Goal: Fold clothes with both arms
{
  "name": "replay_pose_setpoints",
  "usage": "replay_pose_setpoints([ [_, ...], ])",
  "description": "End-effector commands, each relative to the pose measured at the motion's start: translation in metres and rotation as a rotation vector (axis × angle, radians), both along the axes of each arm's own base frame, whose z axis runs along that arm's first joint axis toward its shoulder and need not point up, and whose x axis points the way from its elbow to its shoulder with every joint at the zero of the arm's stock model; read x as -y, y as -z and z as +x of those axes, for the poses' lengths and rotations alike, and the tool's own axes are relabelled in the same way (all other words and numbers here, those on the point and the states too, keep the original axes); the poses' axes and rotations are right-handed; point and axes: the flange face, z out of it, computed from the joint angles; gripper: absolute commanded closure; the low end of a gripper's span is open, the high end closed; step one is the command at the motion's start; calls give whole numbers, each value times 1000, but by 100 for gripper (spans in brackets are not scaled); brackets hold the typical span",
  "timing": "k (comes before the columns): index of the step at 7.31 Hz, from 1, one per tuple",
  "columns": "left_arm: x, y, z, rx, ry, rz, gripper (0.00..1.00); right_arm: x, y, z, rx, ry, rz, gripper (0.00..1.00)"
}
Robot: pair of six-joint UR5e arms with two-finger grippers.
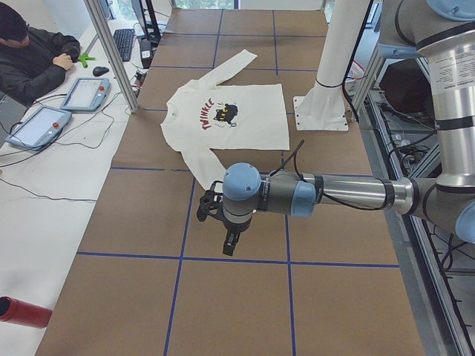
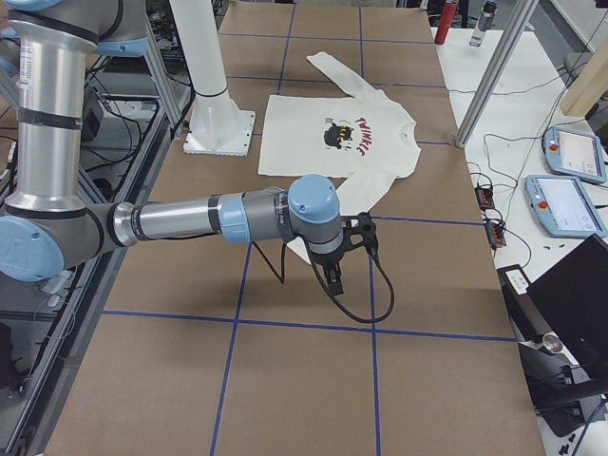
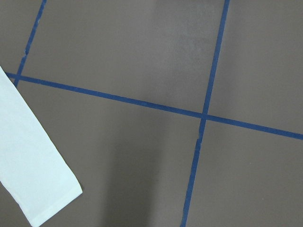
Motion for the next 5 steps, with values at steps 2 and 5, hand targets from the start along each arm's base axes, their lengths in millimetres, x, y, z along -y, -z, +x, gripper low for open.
replay_pose_setpoints([
  [2,56,55,0,-2,5,412,0,5,-9,-1,13,-8,49,0],
  [5,55,61,0,-4,3,433,0,0,10,-27,87,-105,28,0],
])
